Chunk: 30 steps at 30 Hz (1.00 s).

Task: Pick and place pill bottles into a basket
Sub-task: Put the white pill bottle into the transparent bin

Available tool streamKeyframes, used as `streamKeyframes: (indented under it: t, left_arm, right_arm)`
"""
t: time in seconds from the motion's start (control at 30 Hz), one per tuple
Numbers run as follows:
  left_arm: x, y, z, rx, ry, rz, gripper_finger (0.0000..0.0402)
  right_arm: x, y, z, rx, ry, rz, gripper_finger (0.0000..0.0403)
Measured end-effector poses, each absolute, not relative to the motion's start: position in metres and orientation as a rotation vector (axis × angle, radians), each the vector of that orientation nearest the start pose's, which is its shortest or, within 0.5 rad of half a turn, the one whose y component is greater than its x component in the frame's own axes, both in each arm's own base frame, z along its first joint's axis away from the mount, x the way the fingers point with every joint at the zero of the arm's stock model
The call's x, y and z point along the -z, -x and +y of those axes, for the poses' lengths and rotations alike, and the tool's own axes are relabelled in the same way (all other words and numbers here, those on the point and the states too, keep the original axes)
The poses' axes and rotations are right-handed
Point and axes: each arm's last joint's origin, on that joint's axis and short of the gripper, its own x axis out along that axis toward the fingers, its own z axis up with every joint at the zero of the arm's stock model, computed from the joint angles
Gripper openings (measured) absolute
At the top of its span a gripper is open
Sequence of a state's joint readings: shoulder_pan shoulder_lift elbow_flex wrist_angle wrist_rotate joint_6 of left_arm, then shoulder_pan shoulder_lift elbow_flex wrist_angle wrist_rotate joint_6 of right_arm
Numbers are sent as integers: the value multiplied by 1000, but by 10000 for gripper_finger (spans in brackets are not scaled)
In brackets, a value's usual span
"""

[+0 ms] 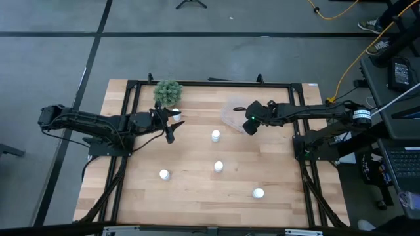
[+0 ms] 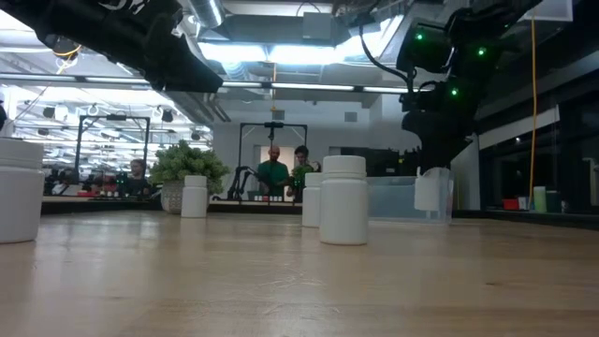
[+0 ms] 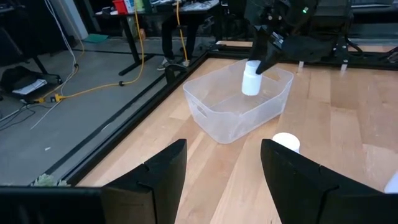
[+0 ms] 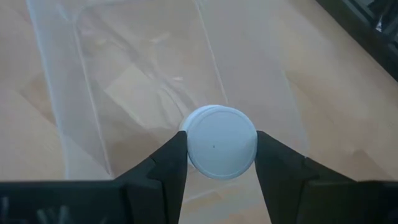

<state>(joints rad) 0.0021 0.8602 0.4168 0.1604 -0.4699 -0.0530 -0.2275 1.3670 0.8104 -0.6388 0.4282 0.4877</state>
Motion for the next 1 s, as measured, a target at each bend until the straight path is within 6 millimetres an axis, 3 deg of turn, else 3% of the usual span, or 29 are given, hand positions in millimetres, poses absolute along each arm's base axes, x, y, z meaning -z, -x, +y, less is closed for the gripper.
streamKeyframes:
  t: [1.0]
  left_arm:
    - [-227,-185,13,-476,-10,264,200]
  right_arm:
    - [-196,-230,-72,890,-334,1027,161]
